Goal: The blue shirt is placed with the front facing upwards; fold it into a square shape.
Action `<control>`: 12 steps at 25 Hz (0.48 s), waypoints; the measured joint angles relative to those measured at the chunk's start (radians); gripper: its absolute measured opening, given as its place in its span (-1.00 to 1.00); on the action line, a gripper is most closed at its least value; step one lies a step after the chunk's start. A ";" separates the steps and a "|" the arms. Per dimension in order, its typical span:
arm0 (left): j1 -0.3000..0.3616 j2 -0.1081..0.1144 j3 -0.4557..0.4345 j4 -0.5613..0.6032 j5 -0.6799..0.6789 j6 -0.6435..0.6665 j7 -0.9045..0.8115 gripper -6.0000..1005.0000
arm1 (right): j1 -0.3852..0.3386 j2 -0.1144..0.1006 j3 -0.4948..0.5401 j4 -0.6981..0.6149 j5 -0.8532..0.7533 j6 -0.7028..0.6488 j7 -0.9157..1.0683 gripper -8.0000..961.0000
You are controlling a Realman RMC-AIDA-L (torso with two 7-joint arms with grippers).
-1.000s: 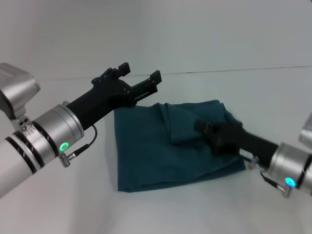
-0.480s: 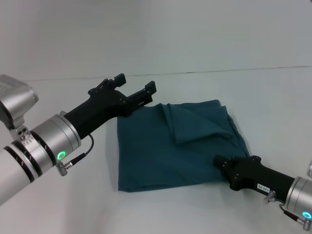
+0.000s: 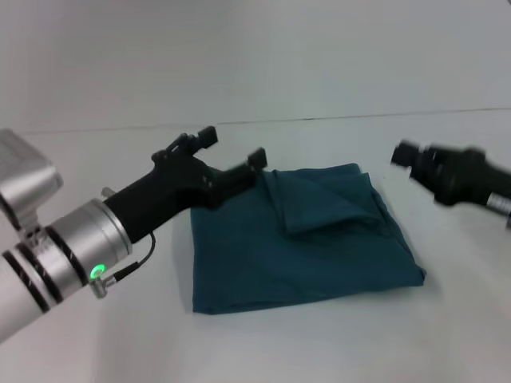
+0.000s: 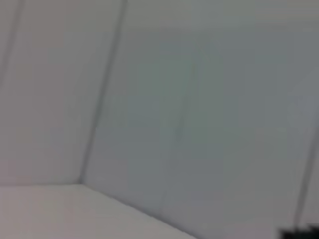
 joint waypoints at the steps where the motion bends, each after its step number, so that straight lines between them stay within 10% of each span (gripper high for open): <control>1: 0.001 0.005 -0.007 -0.016 0.010 0.053 0.034 0.90 | 0.000 0.000 0.000 0.000 0.000 0.000 0.000 -0.86; 7: -0.017 0.035 -0.047 -0.107 0.099 0.215 0.108 0.89 | 0.109 -0.030 -0.233 -0.420 -0.288 -0.035 0.419 -0.58; 12: -0.032 0.042 -0.051 -0.113 0.227 0.182 0.031 0.88 | 0.178 -0.009 -0.440 -0.568 -0.525 -0.035 0.532 -0.17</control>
